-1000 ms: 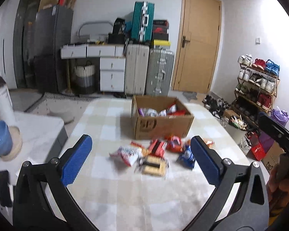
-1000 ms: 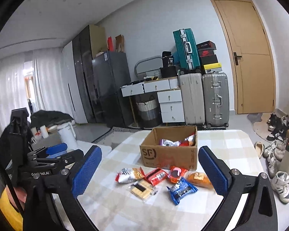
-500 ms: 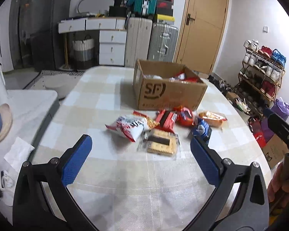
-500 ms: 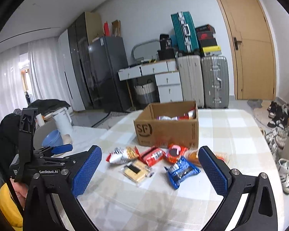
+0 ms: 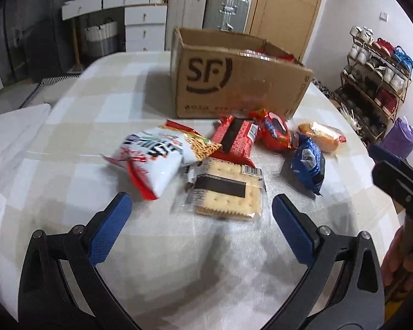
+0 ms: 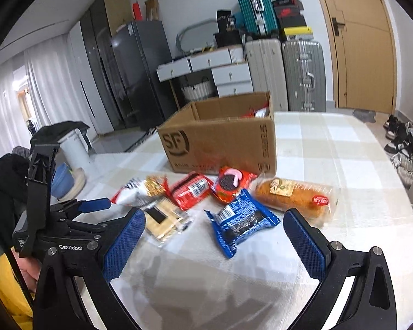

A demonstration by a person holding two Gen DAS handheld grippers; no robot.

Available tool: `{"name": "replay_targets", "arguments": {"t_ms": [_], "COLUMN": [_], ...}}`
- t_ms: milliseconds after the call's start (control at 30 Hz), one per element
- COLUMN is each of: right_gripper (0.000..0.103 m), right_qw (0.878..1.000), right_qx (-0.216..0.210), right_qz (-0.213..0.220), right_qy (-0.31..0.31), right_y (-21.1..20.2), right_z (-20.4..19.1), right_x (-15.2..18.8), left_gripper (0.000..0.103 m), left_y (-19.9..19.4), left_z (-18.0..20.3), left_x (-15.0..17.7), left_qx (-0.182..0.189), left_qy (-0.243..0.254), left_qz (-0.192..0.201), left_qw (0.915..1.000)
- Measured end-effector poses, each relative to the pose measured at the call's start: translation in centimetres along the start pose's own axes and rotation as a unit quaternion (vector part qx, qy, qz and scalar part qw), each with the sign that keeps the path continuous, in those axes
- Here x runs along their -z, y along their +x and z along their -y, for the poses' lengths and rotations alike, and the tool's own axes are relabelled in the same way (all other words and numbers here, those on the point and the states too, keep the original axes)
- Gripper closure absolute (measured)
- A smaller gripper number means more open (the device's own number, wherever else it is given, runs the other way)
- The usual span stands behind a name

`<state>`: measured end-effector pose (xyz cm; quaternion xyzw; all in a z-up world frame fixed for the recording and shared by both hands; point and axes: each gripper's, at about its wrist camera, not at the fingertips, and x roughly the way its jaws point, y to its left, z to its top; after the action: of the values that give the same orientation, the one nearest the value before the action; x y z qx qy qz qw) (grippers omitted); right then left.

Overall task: Organize snacks
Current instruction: 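Grasp the cracker pack with the left gripper while the right gripper grasps the blue Oreo pack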

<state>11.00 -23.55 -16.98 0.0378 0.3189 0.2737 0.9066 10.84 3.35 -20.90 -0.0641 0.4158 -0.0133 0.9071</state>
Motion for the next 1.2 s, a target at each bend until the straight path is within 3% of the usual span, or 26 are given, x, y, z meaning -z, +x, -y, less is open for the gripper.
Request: {"name": "replay_targets", "arguments": {"t_ms": [433,633,700,833,1067,1200], "right_gripper": [0.001,0.001,0.001,0.001,0.001,0.001], "right_qw": [0.999,0.998,0.998,0.997,0.997,0.996], "right_qx": [-0.023,-0.033,-0.036,-0.04,-0.04,-0.04], "right_qz": [-0.017,-0.026,-0.027,-0.032,-0.029,-0.039], "right_qy": [0.025,0.039,0.041,0.054,0.065,0.065], "right_y": [3.0,3.5,3.6,3.7,3.5,3.9], "right_z": [1.3,1.9,2.0,2.4,2.8,2.8], "right_x": [0.9,1.4,1.4,1.5,1.6,1.6], "left_gripper": [0.001,0.001,0.004,0.021,0.041,0.044], "left_y": [5.1,6.9,7.1,7.2,6.7,6.5], "left_z": [0.7,1.9,2.0,2.4,3.4,3.6], "left_x": [-1.3,-1.6,-1.7,-1.8,-1.4,-1.2], "left_qx": [0.005,-0.016,-0.014,-0.004,-0.004,0.0], "left_qy": [0.001,0.019,0.016,0.024,0.045,0.056], "left_qz": [-0.042,-0.047,-0.046,-0.041,-0.037,-0.039], "left_qw": [0.9991,0.9986,0.9987,0.9989,0.9983,0.9977]}}
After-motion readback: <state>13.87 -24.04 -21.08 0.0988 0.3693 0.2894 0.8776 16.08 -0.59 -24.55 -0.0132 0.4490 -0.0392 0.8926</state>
